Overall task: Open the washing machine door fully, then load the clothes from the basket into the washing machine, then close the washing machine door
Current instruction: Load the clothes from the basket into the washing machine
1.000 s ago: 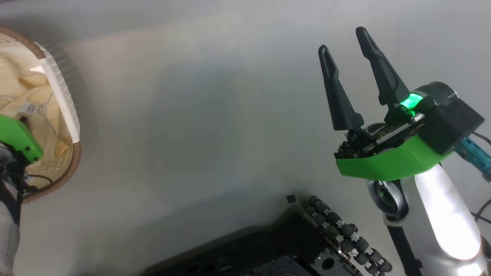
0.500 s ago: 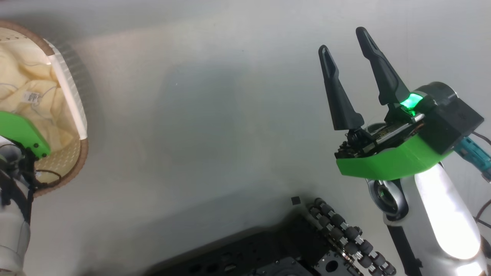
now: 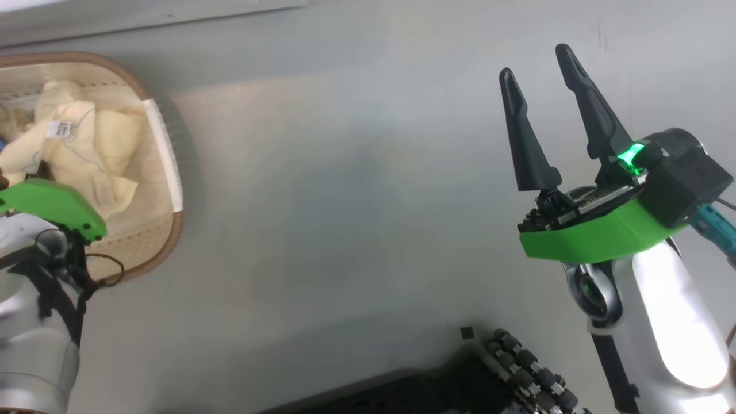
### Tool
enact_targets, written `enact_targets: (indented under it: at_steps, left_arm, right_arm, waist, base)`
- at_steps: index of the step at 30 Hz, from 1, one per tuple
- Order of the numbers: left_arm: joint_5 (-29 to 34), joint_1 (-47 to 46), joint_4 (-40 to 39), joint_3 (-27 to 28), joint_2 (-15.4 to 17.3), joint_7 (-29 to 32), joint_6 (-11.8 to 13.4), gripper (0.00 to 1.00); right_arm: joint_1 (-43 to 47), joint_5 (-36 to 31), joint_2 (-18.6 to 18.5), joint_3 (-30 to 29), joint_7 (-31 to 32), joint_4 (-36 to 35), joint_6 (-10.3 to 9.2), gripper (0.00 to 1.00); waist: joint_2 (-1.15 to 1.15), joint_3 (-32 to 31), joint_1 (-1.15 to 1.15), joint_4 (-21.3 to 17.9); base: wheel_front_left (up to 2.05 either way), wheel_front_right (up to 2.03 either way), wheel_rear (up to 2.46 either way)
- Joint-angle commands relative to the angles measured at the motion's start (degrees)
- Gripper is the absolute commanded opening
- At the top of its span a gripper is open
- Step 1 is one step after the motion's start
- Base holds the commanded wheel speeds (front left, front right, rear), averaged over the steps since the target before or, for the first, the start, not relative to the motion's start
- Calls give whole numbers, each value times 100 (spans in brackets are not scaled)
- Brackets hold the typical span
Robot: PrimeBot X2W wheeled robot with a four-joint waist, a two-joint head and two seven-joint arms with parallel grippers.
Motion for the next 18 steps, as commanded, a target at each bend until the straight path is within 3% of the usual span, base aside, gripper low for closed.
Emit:
enact_targets:
  at_steps: [1, 10, 18]
  left_arm:
    - [1, 245, -66, 60, 174, -159, 0, 0]
    - [35, 544, -414, 82, 51, -421, 74, 0]
    - [323, 1327, -1799, 350, -6, -428, 292, 0]
  right_arm:
    - [297, -85, -36, 21, -37, -119, -1, 100]
    - [465, -273, -36, -146, -37, 52, -1, 100]
    - [666, -375, -36, -266, -37, 234, -1, 100]
  waist:
    - [0, -229, 0, 169]
    - [0, -885, 0, 397]
    - [0, -1489, 0, 542]
  base:
    - [0, 0, 0]
    - [0, 0, 0]
    - [0, 0, 0]
